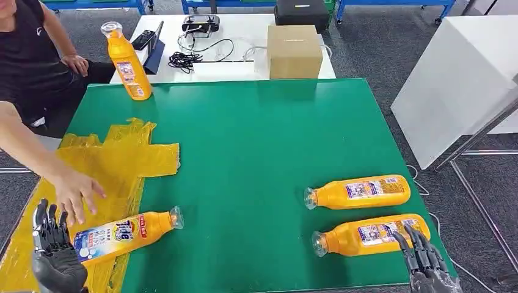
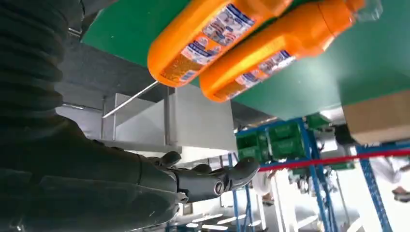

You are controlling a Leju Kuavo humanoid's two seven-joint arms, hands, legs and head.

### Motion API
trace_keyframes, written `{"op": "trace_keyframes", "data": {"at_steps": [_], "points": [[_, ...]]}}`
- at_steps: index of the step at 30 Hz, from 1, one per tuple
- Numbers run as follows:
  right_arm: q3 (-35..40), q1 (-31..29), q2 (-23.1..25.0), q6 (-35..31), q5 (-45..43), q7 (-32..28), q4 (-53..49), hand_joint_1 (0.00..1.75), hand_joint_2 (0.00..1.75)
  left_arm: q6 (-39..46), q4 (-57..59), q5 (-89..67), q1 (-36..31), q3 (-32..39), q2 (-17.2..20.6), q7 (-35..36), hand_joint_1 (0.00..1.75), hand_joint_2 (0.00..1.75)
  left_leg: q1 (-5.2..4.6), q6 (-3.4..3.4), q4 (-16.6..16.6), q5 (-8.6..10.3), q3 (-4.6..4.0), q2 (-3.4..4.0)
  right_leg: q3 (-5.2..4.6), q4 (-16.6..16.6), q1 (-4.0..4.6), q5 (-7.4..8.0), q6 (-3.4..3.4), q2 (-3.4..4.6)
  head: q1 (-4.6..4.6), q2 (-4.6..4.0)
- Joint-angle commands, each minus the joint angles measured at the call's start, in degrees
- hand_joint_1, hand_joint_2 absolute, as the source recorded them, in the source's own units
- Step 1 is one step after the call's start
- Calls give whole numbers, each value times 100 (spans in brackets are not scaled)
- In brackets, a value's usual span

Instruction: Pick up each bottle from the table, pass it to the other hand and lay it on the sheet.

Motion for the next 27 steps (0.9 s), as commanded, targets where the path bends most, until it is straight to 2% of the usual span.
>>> {"op": "trace_keyframes", "data": {"at_steps": [1, 2, 5, 11, 19, 27], "points": [[-1949, -215, 1305, 1114, -573, -1363, 1077, 0, 175, -41, 166, -46, -117, -83, 14, 94, 0, 0, 6, -6, -13, 5, 8, -7, 13, -19, 5, 5, 0, -9, -2, 0], [-2275, -301, 1558, 1350, -585, -1714, 1201, 0, 175, -15, 194, -47, -135, -99, 30, 96, 0, 0, 8, -7, -14, 5, 11, -8, 16, -24, 8, 6, 0, -11, 0, 0], [-2771, -416, 1947, 1805, -568, -2154, 1321, 0, 175, -33, 224, -16, -145, -117, 57, 123, 0, 0, 7, -6, -15, 7, 8, -9, 13, -21, 11, 6, 0, -11, -2, 0], [-3466, -605, 2474, 2576, -308, -2752, 1437, 0, 175, -29, 267, 24, -188, -153, 109, 143, 0, 0, 14, -11, -17, 8, 6, -14, 20, -31, 18, 7, -1, -19, 2, 0], [-3485, -626, 2486, 2652, -293, -2793, 1449, 0, 175, -31, 273, 29, -195, -158, 116, 143, 0, 0, 8, -9, -12, 3, 6, -7, 13, -19, 12, 1, -2, -11, -2, 0], [-3572, -993, 2504, 2948, -133, -3061, 1771, 0, 175, -68, 330, 124, -264, -171, 183, 162, 0, 0, 5, -6, -11, 4, 4, 0, 7, -16, 9, 4, -2, -3, 0, 0]]}}
